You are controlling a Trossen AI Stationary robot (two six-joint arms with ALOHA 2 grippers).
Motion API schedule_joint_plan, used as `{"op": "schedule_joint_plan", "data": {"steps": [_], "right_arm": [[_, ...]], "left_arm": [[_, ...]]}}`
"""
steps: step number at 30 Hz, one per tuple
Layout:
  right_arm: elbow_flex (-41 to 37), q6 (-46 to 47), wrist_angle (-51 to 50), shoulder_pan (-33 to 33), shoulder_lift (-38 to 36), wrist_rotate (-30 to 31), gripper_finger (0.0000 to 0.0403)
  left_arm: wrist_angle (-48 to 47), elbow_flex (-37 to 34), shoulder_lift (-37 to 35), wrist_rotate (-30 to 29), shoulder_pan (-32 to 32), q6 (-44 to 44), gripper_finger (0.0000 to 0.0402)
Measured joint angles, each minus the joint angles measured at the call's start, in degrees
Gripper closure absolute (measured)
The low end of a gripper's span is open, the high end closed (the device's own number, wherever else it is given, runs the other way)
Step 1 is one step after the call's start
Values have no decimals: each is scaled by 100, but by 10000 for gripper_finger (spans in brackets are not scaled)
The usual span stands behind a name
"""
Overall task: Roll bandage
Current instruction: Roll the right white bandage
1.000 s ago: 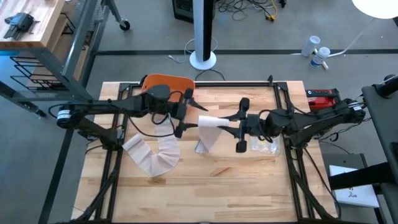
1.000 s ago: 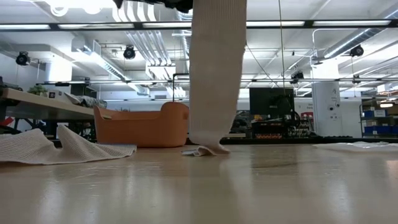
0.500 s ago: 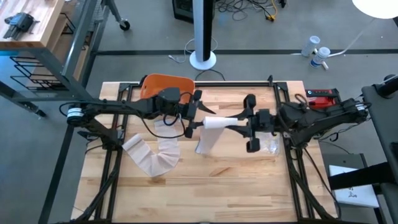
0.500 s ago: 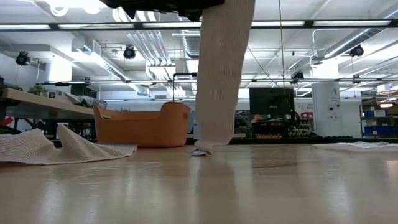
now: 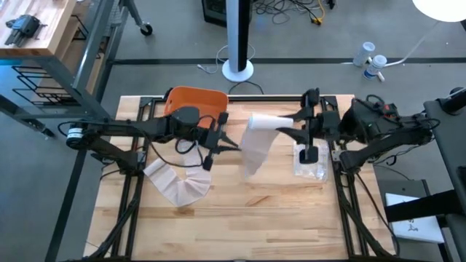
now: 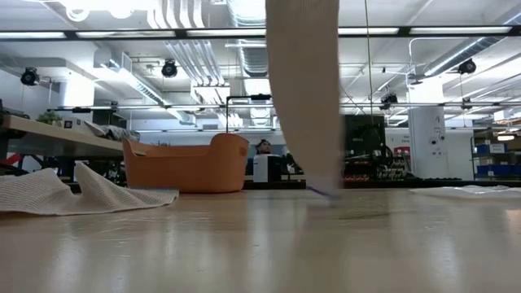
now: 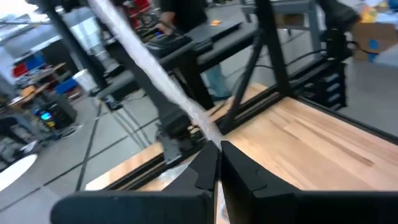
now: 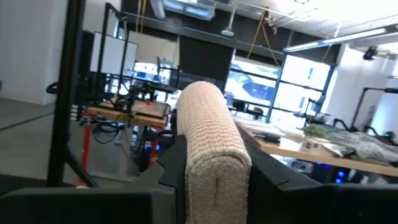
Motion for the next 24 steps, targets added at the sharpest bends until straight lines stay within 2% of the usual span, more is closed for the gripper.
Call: {"op": "schedule_joint_plan", "data": {"steps": [7,12,20,24], "right_arm": [[518,-206,-640,-205,48,32,312],[656,-19,-956,-232,28,11,309],[645,1099,-972,-175,309,-1025,312],[639,1084,-896,80,524,-994,314]], "left_arm": [[-138,-26,101,-344,-281,134,398],[-195,-1,-118,-350,-467,111,396],[-770,1,-809,-443,-1082,250,365],[-1236,3,-1282,-971,-1341,164,334]]}}
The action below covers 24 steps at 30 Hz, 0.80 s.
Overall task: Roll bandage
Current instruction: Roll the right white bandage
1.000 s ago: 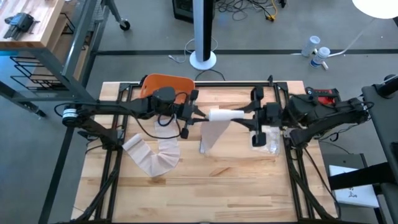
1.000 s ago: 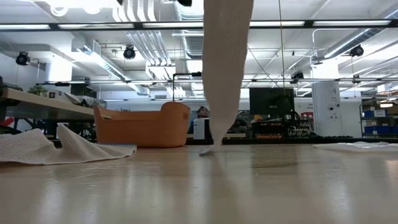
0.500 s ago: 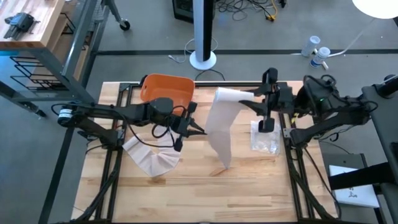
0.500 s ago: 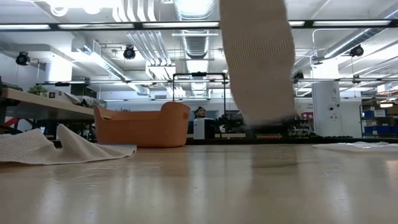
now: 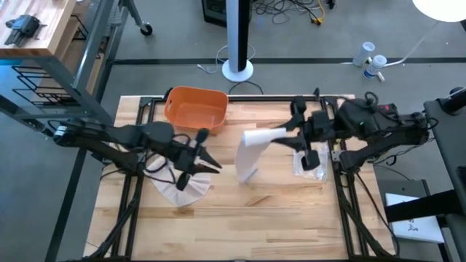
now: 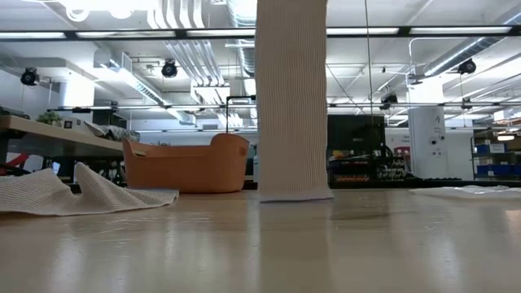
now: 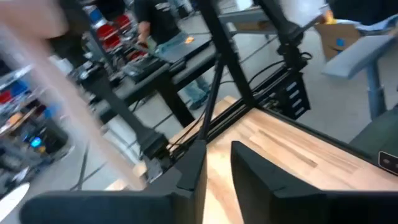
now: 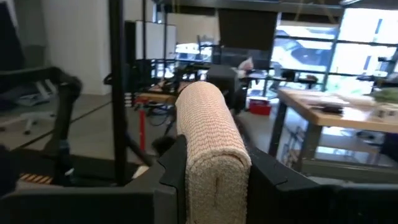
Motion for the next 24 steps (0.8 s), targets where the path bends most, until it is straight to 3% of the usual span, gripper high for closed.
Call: {"op": "schedule_joint_plan", "data": {"steps": [11,19,24], "right_arm": [[1015,-24,206,502,767,31,315],[1874,-299,-531,508,1167,198,313],[1651,-544,-1005,439,1199,603,314]], "left_arm": [[-308,-24,-537,-81,-136,-555,268],[-367,-31,-427,-175,-136,-526,285],[-501,-31,-438,-368,-133,-509,302]]}}
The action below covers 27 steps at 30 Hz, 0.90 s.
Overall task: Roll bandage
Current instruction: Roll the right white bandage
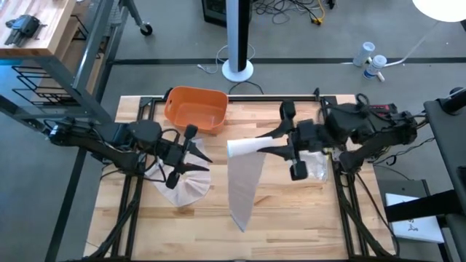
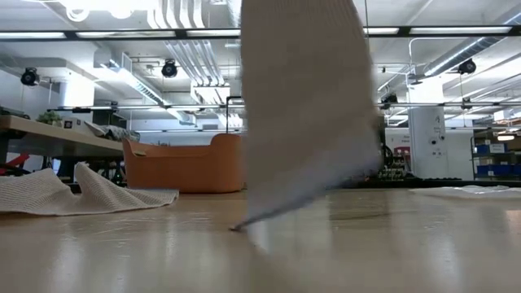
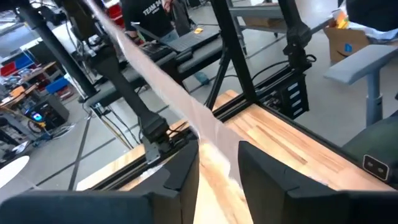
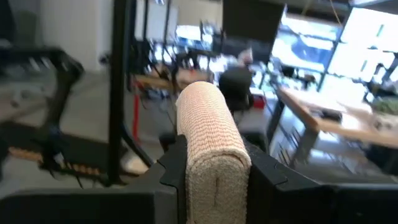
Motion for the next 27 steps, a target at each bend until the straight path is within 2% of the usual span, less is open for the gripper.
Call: {"op": "schedule_joint_plan", "data": {"steps": [8,12,19,24,27], "right_arm": [[-1201,-38,130,-474,-65,145,315],[-1836,8,384,-707,-105,135,315],[-2806,-288,1222,-760,-519,105,315],[-3286,-586,1369,-764,-712,133,315],[-3558,-800,1657,-797,-781,138,315]], "left_arm": [[-144,0,-24,-15,13,38,323],[-220,0,-24,-19,19,196,320],[-104,0,48,0,112,199,283],[734,-184,245,503,245,202,248],[1201,-337,329,460,443,242,226]]}}
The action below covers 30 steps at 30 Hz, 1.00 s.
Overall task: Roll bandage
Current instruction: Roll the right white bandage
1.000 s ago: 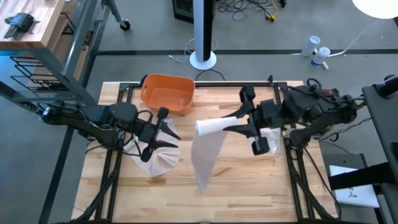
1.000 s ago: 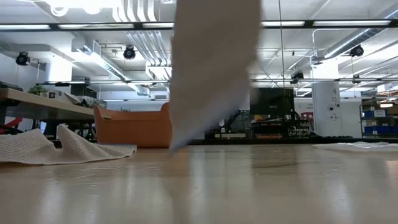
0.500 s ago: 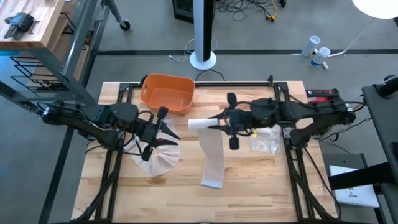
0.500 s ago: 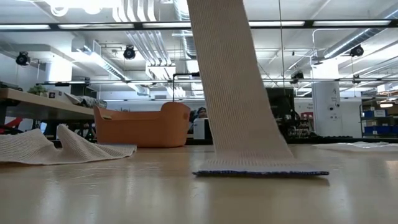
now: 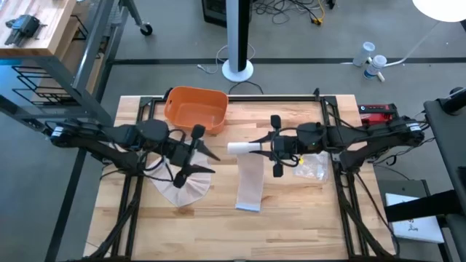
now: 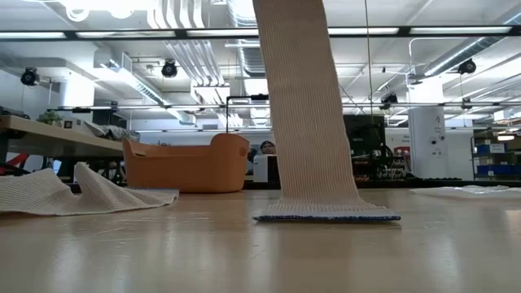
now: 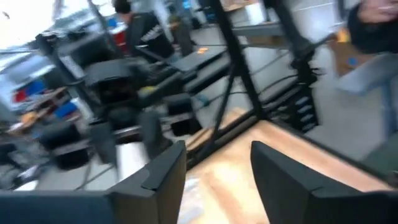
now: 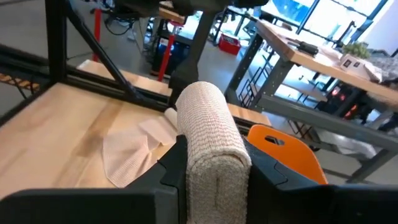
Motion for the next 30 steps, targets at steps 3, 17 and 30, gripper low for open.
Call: {"op": "schedule_joint_plan", "data": {"steps": [3,17,30], "right_arm": [[-243,-160,235,-47,-31,-1,315],[-1058,-1075,1238,-360,-56,-15,314],[-1137,-2147,1352,-279,-85,418,314]], "left_arm": [[136,-103,108,-67,354,-93,206],[706,-116,1218,931,1590,-1086,139],[1059,-111,1491,1394,1748,-2126,109]]}}
